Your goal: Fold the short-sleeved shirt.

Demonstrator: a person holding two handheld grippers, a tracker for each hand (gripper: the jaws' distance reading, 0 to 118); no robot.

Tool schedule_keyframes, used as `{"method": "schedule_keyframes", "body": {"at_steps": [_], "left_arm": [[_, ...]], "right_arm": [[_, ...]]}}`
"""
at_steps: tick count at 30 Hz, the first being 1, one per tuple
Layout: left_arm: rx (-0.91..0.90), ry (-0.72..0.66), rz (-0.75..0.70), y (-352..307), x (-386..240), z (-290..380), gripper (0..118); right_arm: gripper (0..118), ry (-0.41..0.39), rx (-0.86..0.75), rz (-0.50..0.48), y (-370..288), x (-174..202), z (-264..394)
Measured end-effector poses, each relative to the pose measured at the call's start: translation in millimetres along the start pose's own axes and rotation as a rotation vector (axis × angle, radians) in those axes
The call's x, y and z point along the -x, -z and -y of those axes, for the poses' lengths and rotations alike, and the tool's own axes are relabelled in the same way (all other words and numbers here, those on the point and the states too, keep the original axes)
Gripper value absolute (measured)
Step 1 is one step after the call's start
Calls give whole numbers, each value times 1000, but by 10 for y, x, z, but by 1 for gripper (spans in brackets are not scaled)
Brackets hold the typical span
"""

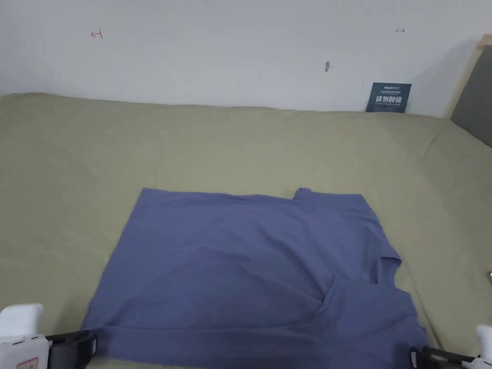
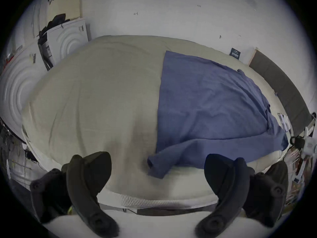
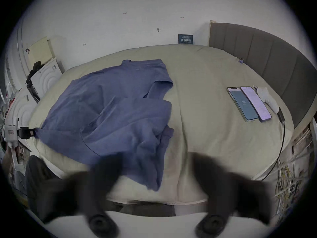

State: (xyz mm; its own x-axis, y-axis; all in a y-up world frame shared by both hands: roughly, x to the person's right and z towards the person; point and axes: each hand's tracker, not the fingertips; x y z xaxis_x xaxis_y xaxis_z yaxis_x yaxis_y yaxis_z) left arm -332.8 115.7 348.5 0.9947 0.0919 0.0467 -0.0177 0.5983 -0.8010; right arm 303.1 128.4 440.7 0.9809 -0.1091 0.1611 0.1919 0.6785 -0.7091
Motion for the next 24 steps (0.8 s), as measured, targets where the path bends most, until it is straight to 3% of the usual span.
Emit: {"method": "schedule_keyframes", "body": {"at_steps": [1,5,6,8,9,11,14,15,16,17,18,19,24], "left_arm": [[3,-6,-7,-23,8,0,112],[-6,-12,-36,-166,-8,6,106],[-18,0,-43,-220,-16,19,93],[-1,30,-54,-289,-3,32,16],[-1,31,-58,-321,19,62,1],[14,20,-18,-388,36,108,1],[10,35,-10,-438,50,158,1],[10,37,-8,-445,41,169,2],[9,37,0,-442,45,158,20],[14,32,10,-435,45,134,51],[22,28,29,-392,47,111,92],[37,32,15,-318,43,96,116],[21,25,-23,-1,74,-37,115]], "right_arm": [[113,14,8,7,-70,262,82],[112,30,7,15,-220,442,43],[103,32,1,18,-275,471,50],[21,7,-10,45,-352,533,57],[0,-10,-43,116,-282,428,95],[0,-6,-7,61,-323,418,76],[0,3,-5,59,-246,379,166],[0,-10,0,67,-237,369,168],[0,-14,1,69,-228,378,181],[0,-13,5,67,-222,412,200],[0,-11,9,61,-209,408,200],[0,-18,1,69,-200,405,198],[0,-6,14,64,-132,394,190]]}}
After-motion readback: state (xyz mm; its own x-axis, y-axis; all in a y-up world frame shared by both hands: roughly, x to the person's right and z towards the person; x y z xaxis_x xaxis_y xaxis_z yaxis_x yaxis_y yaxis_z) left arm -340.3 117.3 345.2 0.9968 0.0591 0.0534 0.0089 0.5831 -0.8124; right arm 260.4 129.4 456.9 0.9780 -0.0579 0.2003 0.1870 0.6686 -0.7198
